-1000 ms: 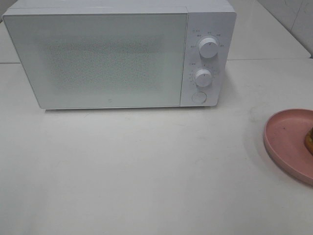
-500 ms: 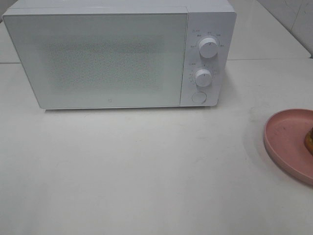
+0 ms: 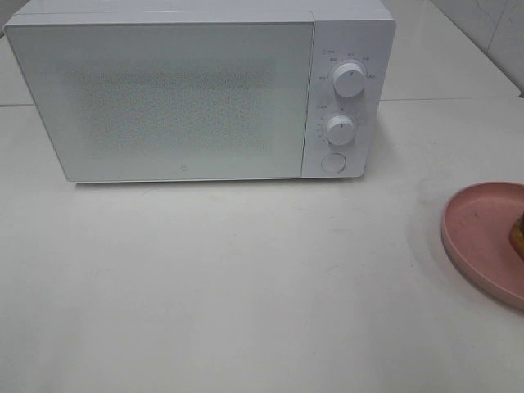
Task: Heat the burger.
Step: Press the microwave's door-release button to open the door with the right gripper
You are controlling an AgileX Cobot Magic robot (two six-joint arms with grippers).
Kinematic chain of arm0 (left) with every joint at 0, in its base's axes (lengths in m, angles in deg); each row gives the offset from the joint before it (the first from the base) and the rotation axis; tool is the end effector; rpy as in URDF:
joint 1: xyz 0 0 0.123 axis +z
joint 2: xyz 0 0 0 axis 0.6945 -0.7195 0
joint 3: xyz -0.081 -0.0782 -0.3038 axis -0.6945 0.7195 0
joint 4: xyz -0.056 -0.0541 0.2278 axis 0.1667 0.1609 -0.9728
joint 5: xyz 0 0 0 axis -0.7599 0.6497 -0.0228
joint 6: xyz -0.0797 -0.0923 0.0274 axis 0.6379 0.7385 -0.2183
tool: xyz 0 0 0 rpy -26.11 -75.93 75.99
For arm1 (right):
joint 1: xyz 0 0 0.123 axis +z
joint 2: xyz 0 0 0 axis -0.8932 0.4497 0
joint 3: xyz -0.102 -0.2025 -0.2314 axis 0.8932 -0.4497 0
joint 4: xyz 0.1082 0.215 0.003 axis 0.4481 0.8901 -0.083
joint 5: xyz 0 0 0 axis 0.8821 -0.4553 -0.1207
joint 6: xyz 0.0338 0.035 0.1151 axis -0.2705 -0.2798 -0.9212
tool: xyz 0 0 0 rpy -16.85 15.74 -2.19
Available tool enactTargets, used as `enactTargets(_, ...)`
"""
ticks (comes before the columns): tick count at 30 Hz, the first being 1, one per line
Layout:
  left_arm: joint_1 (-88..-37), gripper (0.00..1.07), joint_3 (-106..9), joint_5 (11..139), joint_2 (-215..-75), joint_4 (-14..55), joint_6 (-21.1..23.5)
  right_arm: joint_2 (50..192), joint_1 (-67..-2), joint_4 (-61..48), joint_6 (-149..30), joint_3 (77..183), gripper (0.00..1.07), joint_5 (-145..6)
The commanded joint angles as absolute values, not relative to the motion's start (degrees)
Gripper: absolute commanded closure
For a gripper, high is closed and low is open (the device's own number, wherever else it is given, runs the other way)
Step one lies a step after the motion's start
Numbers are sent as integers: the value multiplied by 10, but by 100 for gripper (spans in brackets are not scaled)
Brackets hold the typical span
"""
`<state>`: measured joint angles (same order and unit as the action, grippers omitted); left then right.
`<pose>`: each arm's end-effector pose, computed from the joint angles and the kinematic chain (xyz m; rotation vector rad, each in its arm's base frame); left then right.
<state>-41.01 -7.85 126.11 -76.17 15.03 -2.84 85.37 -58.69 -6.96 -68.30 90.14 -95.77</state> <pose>-0.0275 -0.0196 0.2606 0.0976 2.0294 -0.0777 0.1055 0.0086 0.3048 -0.0030 1.9710 0.1026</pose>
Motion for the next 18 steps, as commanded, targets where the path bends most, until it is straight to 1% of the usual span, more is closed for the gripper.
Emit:
enactTargets(1, -409, 7, -77, 1255, -749, 154, -25, 896, -590, -70, -687, 900, 37, -903)
enactTargets(5, -409, 7, -77, 1255, -749, 154, -25, 926, -590, -70, -687, 900, 37, -882)
enactTargets(7, -409, 7, -77, 1255, -749, 154, -25, 964, -590, -70, -687, 900, 37, -857)
enactTargets(10, -409, 7, -77, 1255, -749, 154, -25, 975, -590, -70, -687, 900, 37, -853)
enactTargets(12, -409, 7, -77, 1255, -749, 154, -25, 1010, -590, -78, -687, 900, 37, -815)
enactTargets(17, -409, 7, -77, 1255, -749, 154, -25, 1039, -590, -79, -687, 900, 37, -747)
enactTargets(18, -409, 7, -77, 1255, -749, 154, -25, 1051, -590, -86, -689, 891, 37, -694)
